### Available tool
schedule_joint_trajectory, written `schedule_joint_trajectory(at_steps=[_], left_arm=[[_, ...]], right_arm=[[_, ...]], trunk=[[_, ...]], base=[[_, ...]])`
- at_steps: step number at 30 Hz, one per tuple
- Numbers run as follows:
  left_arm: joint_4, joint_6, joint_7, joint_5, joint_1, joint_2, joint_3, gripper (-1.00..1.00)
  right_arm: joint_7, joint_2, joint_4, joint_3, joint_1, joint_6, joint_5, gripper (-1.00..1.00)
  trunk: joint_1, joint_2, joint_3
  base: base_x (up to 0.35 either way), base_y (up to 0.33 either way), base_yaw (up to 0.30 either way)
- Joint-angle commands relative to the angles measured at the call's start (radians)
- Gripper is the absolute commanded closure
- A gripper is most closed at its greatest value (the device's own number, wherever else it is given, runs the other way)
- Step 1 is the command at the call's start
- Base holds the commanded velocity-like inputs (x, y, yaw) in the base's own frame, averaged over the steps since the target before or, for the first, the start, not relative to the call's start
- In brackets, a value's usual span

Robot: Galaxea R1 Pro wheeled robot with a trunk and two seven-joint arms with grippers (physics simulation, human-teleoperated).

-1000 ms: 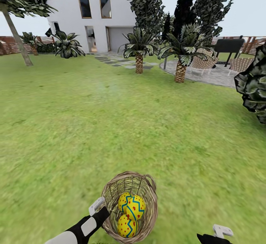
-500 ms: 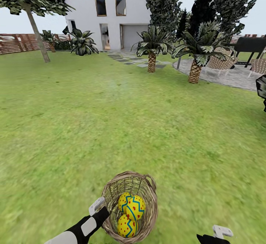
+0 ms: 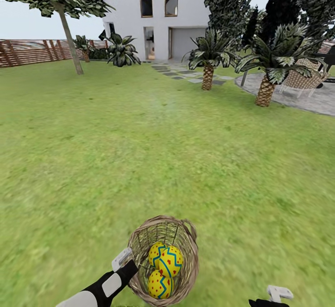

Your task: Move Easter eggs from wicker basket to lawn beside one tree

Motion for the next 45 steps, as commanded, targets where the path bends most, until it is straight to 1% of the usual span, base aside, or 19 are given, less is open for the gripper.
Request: schedule_joint_trajectory(at_steps=[1, 5, 16, 19, 20, 22, 24, 43, 45], left_arm=[[-0.002, 0.003, -0.003, 0.011, 0.000, 0.000, 0.001, 1.00], [-0.002, 0.003, -0.003, 0.011, 0.000, 0.000, 0.001, 1.00], [0.000, 0.003, -0.003, 0.011, 0.000, 0.001, 0.001, 1.00], [0.001, 0.001, -0.003, 0.011, 0.000, 0.001, 0.001, 1.00], [0.001, 0.001, -0.003, 0.011, 0.000, 0.001, 0.001, 1.00], [0.001, 0.001, -0.003, 0.011, 0.000, 0.000, 0.001, 1.00], [0.002, 0.001, -0.003, 0.011, 0.000, 0.000, 0.001, 1.00], [0.000, 0.001, -0.003, 0.011, 0.000, 0.003, 0.004, 1.00], [0.000, 0.001, -0.003, 0.011, 0.000, 0.003, 0.004, 1.00]], right_arm=[[0.004, 0.000, 0.011, -0.009, 0.001, -0.002, 0.013, -1.00], [0.003, 0.000, 0.016, -0.008, 0.001, -0.013, 0.014, -1.00], [0.002, 0.000, 0.017, -0.006, 0.001, -0.013, 0.014, -1.00], [-0.012, 0.000, 0.025, -0.005, 0.001, -0.014, 0.016, -1.00], [-0.016, 0.000, 0.027, -0.005, 0.001, -0.015, 0.024, -1.00], [-0.018, 0.000, 0.028, -0.006, 0.001, -0.018, 0.071, -1.00], [-0.019, 0.001, 0.029, -0.006, 0.001, -0.032, 0.091, -1.00], [-0.020, 0.001, 0.030, -0.006, 0.001, -0.038, 0.093, -1.00], [-0.029, 0.001, 0.030, -0.006, 0.001, -0.038, 0.093, -1.00]], trunk=[[-0.004, 0.007, 0.001], [-0.019, 0.035, 0.010], [-0.061, 0.112, 0.033], [-0.073, 0.133, 0.040], [-0.077, 0.140, 0.042], [-0.084, 0.154, 0.046], [-0.092, 0.168, 0.051], [-0.165, 0.301, 0.091], [-0.173, 0.315, 0.095]], base=[[0.000, 0.000, 0.223], [0.000, 0.000, 0.223], [0.000, 0.000, 0.223], [0.000, 0.000, 0.223], [0.000, 0.000, 0.223], [0.000, 0.000, 0.223], [0.000, 0.000, 0.223], [0.000, 0.000, 0.223], [0.000, 0.000, 0.223]])
